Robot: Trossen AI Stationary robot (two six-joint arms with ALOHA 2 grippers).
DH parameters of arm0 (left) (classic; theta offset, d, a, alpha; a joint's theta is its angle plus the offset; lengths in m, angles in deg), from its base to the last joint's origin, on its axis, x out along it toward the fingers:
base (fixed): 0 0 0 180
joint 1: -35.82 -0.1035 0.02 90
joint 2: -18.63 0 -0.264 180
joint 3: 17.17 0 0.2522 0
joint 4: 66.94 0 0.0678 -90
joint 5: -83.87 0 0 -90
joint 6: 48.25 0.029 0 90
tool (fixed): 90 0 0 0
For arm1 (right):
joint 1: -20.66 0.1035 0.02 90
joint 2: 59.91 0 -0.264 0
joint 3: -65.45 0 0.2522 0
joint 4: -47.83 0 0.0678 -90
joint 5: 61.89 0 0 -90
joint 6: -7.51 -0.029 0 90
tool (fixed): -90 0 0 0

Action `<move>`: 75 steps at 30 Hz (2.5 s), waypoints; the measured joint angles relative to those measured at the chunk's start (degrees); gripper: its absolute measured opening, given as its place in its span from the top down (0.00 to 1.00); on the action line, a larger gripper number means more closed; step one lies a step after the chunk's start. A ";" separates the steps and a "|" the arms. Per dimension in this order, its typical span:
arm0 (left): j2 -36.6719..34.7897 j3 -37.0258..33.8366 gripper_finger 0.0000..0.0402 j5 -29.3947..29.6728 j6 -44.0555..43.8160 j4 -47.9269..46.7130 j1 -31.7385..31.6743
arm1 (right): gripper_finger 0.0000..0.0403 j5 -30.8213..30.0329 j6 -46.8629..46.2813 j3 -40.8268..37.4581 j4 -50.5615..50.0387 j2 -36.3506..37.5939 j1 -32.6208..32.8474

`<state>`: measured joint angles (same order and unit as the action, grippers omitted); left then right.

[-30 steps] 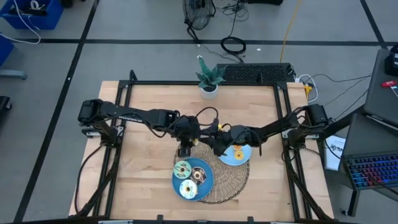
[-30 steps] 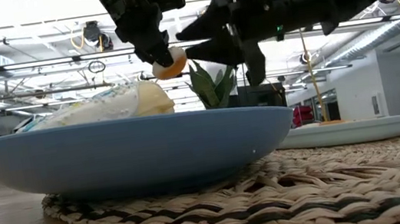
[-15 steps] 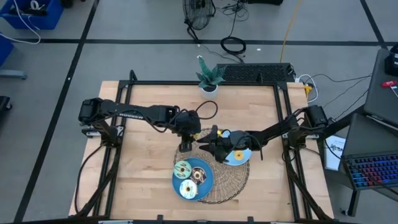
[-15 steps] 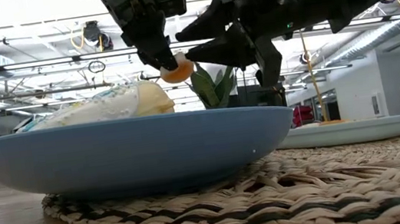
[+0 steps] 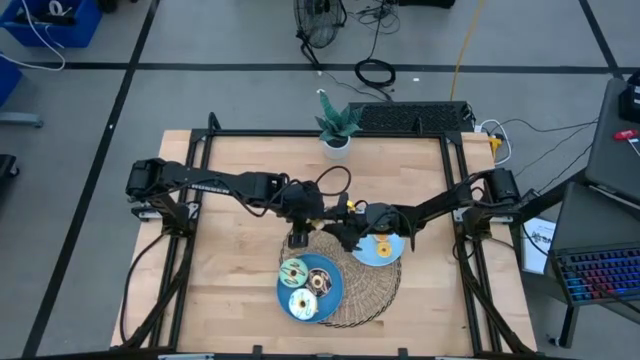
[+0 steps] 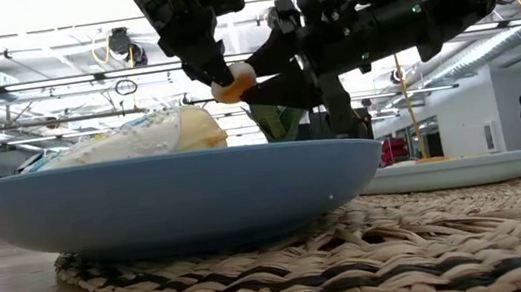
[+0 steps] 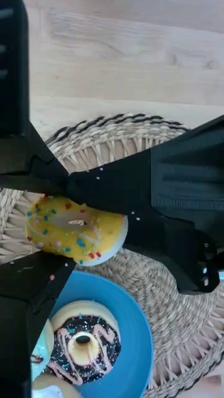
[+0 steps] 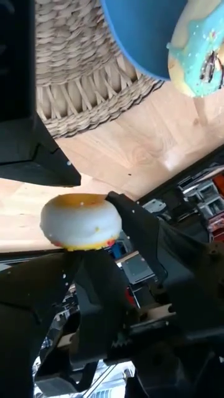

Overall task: Pick & Place donuts
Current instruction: Put the small yellow donut on the light blue plate

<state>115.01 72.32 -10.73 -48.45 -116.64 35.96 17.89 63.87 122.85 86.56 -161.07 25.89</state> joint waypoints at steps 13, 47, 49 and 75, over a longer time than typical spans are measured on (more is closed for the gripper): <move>-0.02 0.00 0.63 0.07 0.07 0.22 0.00 | 0.80 -0.10 1.51 0.00 2.41 -0.02 0.15; -14.78 -3.90 0.63 7.82 -2.54 4.13 5.45 | 0.99 -60.30 15.28 -0.02 -7.17 0.55 29.84; -14.80 -5.11 0.63 7.96 -2.54 4.96 5.79 | 0.99 -61.67 12.75 -0.02 -8.20 1.00 32.06; -14.78 -10.32 0.63 8.15 -2.84 12.36 4.37 | 0.99 -49.46 -46.53 -0.04 -59.09 3.48 35.25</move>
<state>100.24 62.00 -2.58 -51.29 -104.29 40.33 -31.57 17.34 122.81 27.47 -157.60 61.15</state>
